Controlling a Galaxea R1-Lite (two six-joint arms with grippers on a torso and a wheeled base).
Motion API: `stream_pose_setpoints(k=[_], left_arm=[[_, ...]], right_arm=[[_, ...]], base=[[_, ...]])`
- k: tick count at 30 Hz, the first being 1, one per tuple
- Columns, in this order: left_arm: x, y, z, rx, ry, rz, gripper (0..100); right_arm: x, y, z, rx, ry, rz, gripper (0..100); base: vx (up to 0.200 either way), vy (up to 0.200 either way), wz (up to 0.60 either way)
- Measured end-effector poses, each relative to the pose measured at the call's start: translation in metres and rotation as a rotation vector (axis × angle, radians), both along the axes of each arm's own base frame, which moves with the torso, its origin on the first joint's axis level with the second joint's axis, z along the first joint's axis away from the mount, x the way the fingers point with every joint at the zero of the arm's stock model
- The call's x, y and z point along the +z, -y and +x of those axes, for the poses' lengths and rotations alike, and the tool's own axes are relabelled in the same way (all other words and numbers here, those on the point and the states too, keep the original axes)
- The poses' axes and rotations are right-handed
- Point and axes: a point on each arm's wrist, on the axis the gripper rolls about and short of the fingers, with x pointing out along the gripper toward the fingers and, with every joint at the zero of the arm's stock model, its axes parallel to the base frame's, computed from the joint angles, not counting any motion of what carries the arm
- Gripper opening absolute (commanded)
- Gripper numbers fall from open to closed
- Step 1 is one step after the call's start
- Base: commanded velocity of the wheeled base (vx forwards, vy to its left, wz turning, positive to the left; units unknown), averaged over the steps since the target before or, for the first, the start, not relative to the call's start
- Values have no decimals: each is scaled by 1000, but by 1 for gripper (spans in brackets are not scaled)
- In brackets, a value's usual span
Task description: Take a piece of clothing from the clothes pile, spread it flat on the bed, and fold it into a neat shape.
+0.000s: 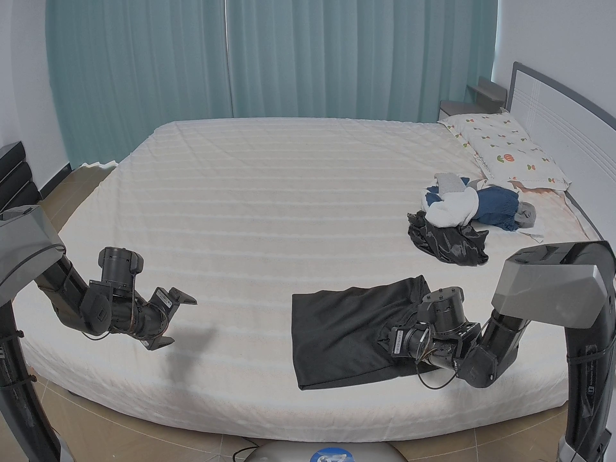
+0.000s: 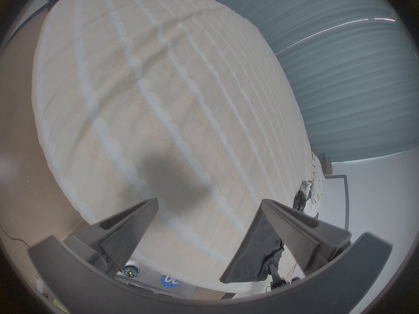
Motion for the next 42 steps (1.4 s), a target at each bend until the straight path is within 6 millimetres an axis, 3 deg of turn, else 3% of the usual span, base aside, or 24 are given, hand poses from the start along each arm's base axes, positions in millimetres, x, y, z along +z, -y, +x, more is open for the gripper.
stream_pose_setpoints(k=[8, 16, 25, 26, 34, 42], left_arm=[[0, 0, 0, -2, 0, 1, 100], [0, 0, 0, -2, -1, 1, 100], [-1, 1, 0, -4, -1, 2, 100], [-1, 1, 0, -6, -1, 2, 100], [-1, 1, 0, -3, -1, 4, 100], [-1, 1, 1, 2, 1, 8, 100]], right_arm=[[9, 39, -15, 4, -56, -28, 0], [4, 81, -21, -14, -106, -66, 0], [-4, 96, -25, -22, -145, -111, 0], [-5, 98, -26, -21, -154, -116, 100], [-8, 102, -30, -22, -166, -123, 100], [13, 112, -30, -43, -115, -78, 100]], base=[[0, 0, 0], [0, 0, 0], [0, 0, 0], [0, 0, 0], [0, 0, 0], [0, 0, 0]])
